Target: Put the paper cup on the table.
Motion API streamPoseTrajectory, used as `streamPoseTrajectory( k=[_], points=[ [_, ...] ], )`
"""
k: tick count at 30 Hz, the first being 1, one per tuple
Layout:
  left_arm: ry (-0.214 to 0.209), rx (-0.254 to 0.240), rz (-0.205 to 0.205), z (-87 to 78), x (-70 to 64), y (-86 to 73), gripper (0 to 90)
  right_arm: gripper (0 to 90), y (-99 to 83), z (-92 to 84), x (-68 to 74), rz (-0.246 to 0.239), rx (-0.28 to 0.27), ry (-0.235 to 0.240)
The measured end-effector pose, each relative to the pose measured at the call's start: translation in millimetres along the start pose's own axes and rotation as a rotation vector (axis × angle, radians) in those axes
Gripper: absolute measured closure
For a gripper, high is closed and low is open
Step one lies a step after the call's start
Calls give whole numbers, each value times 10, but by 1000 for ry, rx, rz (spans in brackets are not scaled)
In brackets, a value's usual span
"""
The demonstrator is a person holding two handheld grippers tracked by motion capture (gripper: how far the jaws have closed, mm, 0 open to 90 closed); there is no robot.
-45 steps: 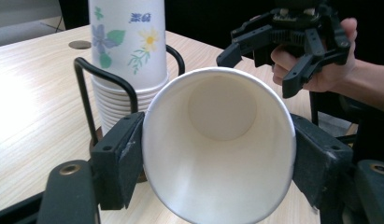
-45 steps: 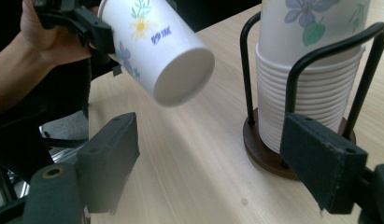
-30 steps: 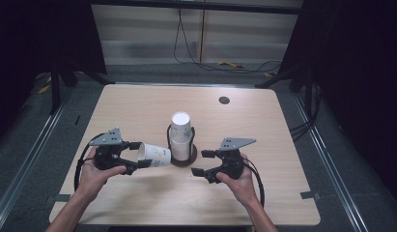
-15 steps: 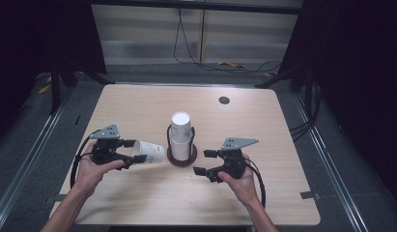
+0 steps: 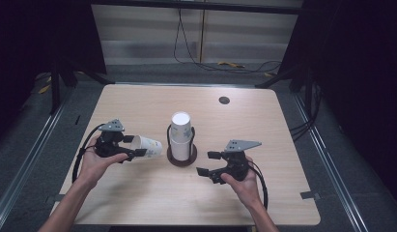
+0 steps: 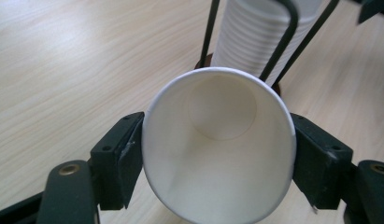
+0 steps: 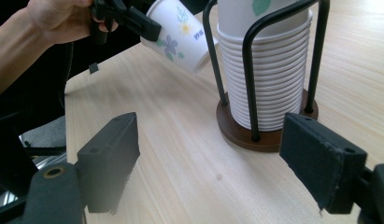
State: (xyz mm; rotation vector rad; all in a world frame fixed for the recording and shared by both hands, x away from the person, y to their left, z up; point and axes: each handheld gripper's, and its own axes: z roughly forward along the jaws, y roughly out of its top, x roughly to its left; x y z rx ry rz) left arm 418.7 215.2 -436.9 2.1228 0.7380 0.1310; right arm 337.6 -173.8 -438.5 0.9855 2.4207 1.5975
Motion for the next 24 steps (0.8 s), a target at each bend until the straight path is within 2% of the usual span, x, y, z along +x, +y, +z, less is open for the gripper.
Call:
streamPoseTrajectory(
  k=[2, 4, 6, 9, 11, 13, 14, 16, 18, 22, 24],
  points=[
    [-6, 9, -6, -4, 6, 33, 262, 197, 1, -1, 4, 0, -1, -3],
    [17, 31, 17, -10, 1, 73, 262, 198, 3, 7, 9, -3, 2, -8],
    [31, 39, 18, -16, 0, 111, 260, 198, 9, 6, 15, -12, 17, -10],
    [54, 62, 48, -31, -16, 165, 260, 208, 16, -26, 38, -16, 22, -30],
    [44, 76, 46, -35, -33, 201, 259, 210, 24, -39, 64, -19, 22, -59],
    [55, 116, 62, -40, -50, 244, 260, 209, 25, -44, 94, -21, 21, -58],
    [66, 120, 59, -41, -49, 260, 260, 206, 23, -44, 111, -26, 24, -60],
    [49, 127, 44, -52, -34, 294, 260, 205, 12, -47, 138, -29, 28, -56],
    [75, 161, 57, -56, -20, 342, 260, 204, 1, -50, 154, -36, 40, -53],
    [74, 181, 40, -66, 33, 414, 259, 203, 3, -72, 126, -39, 43, -58],
    [98, 200, 38, -50, 59, 442, 259, 203, -1, -83, 106, -33, 38, -63]
  ],
)
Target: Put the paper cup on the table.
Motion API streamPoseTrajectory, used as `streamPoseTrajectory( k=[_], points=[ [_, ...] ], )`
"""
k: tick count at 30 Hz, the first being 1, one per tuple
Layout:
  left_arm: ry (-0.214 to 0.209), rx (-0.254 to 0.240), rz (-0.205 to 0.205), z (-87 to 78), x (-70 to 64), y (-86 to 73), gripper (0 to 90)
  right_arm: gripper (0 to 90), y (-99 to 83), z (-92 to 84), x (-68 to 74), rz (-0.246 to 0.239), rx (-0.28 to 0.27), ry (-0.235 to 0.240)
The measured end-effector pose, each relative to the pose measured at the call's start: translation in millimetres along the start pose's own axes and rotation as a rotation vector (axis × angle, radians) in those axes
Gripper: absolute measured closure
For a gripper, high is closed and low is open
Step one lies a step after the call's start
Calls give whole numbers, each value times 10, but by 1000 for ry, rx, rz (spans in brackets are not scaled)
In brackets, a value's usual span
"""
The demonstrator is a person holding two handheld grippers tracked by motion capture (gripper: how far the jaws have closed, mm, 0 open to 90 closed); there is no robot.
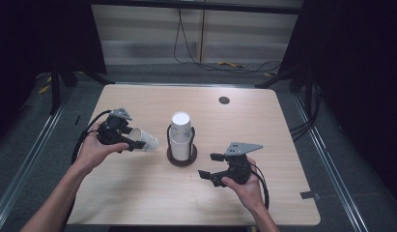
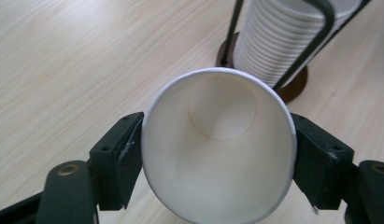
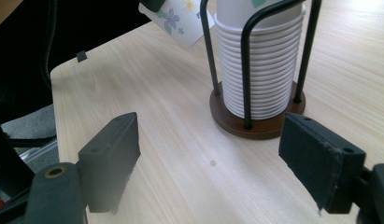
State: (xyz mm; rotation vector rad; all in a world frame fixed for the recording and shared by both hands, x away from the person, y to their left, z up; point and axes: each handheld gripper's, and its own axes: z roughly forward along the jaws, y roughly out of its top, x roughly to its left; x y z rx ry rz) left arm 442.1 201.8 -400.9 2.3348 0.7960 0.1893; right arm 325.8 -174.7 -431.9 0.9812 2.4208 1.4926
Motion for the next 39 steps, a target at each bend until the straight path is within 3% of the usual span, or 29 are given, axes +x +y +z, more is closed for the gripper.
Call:
streamPoseTrajectory(
  k=[4, 6, 8, 11, 21, 24, 39],
  points=[
    [-39, 12, -38, 68, 68, 31, 257, 202, -12, -19, -13, 0, 1, -8],
    [-14, 20, -45, 89, 92, 40, 256, 202, -12, -24, -15, 0, -2, -13],
    [-22, 25, -67, 104, 141, 47, 256, 202, -12, -24, -18, 3, -2, -12],
    [3, 48, -60, 130, 198, 47, 255, 203, -12, -19, -28, 5, 0, -7],
    [8, 129, -57, 268, 285, 105, 249, 205, -24, -10, -51, 8, 4, -11],
    [28, 156, -56, 295, 303, 147, 247, 205, -23, -3, -63, 11, 6, -13],
    [46, 225, -25, 396, 252, 318, 239, 208, -30, -2, -73, 12, 7, -12]
  ],
)
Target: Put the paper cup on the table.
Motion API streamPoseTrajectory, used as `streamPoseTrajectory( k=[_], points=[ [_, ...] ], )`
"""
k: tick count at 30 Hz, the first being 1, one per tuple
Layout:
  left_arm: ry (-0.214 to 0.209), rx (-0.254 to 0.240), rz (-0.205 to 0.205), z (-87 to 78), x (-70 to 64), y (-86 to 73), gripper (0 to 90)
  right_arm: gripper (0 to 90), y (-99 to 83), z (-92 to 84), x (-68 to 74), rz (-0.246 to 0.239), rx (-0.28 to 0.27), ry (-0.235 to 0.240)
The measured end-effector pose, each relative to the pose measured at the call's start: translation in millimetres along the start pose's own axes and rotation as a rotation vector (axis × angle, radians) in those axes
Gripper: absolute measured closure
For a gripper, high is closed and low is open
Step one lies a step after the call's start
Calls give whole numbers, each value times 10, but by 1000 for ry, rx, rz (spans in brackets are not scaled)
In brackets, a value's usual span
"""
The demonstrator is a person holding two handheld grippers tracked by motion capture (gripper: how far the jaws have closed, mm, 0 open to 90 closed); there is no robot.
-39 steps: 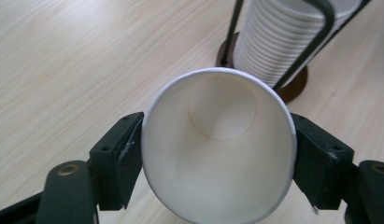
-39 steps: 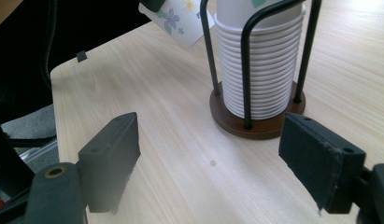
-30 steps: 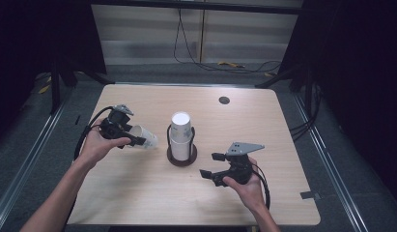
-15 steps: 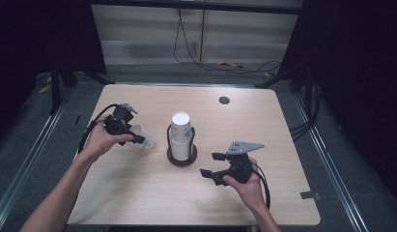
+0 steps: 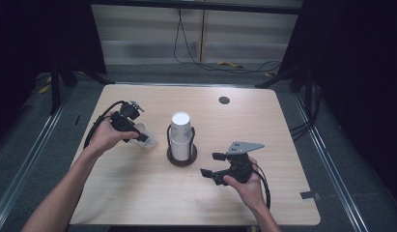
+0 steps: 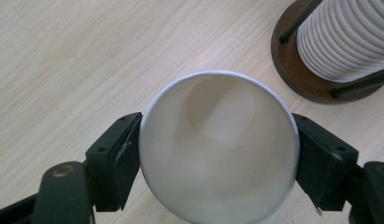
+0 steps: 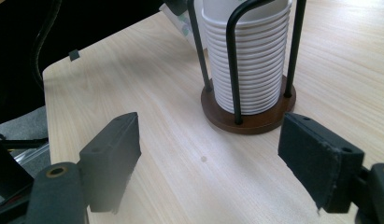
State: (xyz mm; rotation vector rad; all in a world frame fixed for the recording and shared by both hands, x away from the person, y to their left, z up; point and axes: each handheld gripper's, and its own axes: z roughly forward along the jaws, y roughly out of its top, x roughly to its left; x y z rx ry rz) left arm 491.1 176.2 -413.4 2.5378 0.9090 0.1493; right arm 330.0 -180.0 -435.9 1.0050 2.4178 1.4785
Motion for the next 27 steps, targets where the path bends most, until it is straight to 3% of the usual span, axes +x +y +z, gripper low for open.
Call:
streamPoseTrajectory(
  k=[4, 8, 15, 23, 27],
  points=[
    [-2, 11, 7, 54, -32, 29, 234, 208, 0, -2, -1, 0, 0, 0],
    [-12, -8, -9, 81, -48, 19, 228, 211, -1, -3, -8, -1, -4, 2],
    [12, -24, 6, 129, -90, 35, 215, 211, 1, 1, -2, -2, -2, 2],
    [-15, -67, -15, 205, -101, 65, 205, 212, 0, -3, 1, -2, -2, 4],
    [-31, -62, -25, 254, -125, 66, 198, 212, 0, 1, 3, -2, -1, 2]
  ],
)
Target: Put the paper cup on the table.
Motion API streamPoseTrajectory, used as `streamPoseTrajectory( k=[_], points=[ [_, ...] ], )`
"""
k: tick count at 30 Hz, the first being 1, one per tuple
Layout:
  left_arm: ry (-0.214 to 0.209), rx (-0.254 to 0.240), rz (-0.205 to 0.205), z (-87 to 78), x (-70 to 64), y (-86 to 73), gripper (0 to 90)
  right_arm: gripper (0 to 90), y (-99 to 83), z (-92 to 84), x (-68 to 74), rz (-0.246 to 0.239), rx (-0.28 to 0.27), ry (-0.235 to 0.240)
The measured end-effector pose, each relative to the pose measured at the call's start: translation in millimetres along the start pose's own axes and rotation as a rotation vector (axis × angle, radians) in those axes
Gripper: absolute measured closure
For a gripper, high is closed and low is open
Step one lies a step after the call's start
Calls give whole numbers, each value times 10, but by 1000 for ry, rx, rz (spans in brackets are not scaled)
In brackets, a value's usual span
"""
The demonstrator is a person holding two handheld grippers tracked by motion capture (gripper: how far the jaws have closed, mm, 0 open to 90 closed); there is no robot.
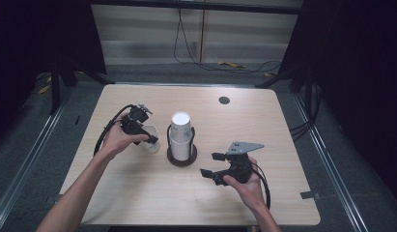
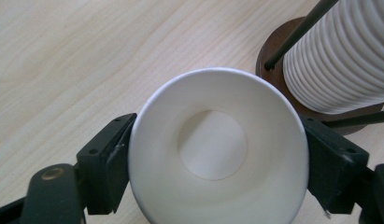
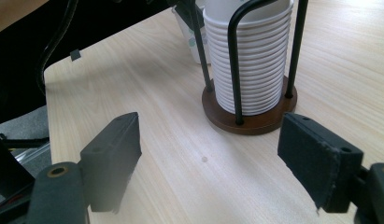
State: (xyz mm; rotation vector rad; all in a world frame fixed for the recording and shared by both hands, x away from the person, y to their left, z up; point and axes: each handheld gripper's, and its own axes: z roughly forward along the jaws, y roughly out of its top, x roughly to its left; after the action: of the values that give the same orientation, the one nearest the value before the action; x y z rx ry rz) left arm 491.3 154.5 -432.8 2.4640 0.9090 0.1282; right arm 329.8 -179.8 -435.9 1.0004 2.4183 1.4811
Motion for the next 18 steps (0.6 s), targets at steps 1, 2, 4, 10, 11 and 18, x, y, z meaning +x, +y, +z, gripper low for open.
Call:
streamPoseTrajectory(
  k=[1, 2, 4, 10, 11, 18],
  points=[
    [-1, -2, 0, -1, 6, -2, 198, 212, 1, -3, 2, 0, 0, 0],
    [-4, -17, -10, -5, 18, -6, 197, 212, 1, -5, 2, 0, 0, 0],
    [-14, -40, -28, -16, 29, -14, 191, 212, 0, -7, 0, 0, -1, 1],
    [-47, -73, -28, -29, 54, -22, 165, 213, 1, -2, -2, 1, 0, 1],
    [-46, -78, -28, -25, 59, -22, 165, 216, 1, -2, -1, -1, 2, 2],
    [-52, -122, -25, -47, 49, -18, 165, 216, 8, -11, -1, -1, -3, 4]
  ],
)
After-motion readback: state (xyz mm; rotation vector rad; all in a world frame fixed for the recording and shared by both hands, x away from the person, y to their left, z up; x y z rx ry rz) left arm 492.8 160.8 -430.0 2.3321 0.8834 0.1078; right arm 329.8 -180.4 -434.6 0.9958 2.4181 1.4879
